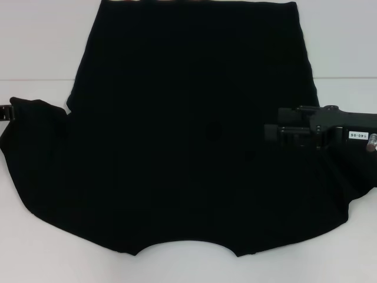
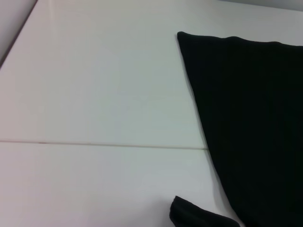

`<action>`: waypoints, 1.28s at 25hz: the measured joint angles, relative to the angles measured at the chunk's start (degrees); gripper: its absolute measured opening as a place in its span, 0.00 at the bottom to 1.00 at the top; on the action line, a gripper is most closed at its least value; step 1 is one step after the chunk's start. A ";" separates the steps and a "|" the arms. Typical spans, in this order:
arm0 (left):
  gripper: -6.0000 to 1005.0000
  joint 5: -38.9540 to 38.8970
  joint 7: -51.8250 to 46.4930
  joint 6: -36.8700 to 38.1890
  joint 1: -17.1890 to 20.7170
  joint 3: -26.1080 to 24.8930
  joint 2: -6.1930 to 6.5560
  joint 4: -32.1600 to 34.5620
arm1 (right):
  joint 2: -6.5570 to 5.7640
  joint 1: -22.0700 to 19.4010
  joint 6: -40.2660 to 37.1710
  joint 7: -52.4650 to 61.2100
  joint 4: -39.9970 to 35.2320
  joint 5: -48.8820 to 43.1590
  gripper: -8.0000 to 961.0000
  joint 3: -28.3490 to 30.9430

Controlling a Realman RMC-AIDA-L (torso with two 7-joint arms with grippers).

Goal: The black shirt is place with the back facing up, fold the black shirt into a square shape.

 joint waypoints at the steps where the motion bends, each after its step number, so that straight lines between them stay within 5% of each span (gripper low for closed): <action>1: 0.02 0.01 0.00 -0.14 0.02 -0.05 0.00 0.15 | 0.01 0.00 0.00 0.01 0.07 0.00 0.81 0.00; 24: 0.02 -0.08 0.07 0.33 0.32 -0.25 0.18 1.65 | 0.10 0.08 0.00 0.53 0.28 0.00 0.81 0.52; 29: 0.05 -2.96 0.62 12.52 0.33 0.20 -0.96 7.17 | 0.10 -0.07 -0.07 0.53 0.28 0.00 0.81 0.54; 32: 0.07 -6.49 0.87 16.89 -0.09 2.49 -3.25 9.61 | 0.10 -0.32 -0.09 0.34 0.28 0.04 0.81 0.54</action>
